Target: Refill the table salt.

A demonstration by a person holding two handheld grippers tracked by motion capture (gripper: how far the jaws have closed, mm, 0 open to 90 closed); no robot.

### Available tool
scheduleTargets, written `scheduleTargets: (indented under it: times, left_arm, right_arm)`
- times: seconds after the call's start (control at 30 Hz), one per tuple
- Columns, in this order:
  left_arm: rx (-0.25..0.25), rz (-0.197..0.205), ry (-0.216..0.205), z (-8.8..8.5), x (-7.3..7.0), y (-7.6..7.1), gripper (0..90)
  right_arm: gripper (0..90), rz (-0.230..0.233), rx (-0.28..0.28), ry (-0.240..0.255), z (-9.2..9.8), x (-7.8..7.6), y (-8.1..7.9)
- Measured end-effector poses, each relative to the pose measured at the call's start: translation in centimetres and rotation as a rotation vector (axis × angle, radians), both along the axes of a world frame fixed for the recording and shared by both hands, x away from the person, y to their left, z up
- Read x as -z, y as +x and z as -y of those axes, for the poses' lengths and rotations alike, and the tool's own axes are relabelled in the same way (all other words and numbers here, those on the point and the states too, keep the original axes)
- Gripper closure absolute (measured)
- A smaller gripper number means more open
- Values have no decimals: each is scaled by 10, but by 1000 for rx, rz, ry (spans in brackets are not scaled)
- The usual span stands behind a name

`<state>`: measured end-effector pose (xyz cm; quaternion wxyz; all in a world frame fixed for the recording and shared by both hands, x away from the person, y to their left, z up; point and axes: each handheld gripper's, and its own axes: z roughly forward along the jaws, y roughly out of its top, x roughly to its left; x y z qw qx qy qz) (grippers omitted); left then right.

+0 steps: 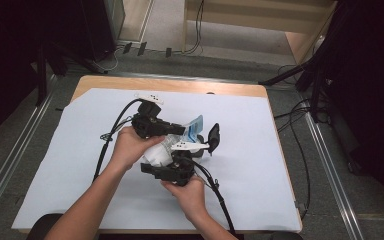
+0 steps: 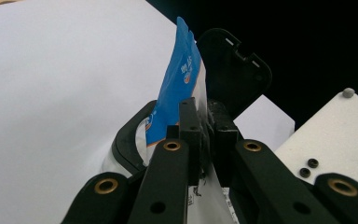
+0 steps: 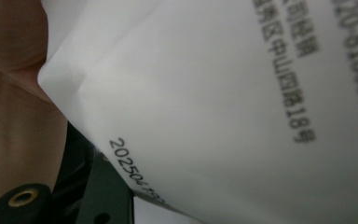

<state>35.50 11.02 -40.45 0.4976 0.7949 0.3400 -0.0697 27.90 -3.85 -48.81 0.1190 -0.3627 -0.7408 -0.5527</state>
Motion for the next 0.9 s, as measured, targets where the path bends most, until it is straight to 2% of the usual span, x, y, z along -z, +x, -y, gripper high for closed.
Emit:
scheduleTargets:
  times: [0.33, 0.9]
  left_arm:
    - [5, 6, 4, 1, 0, 0, 882]
    - [-1, 15, 23, 2, 0, 0, 888]
  right_arm:
    - [558, -14, 6, 13, 1, 1, 0]
    - [558, -5, 11, -5, 1, 1, 1]
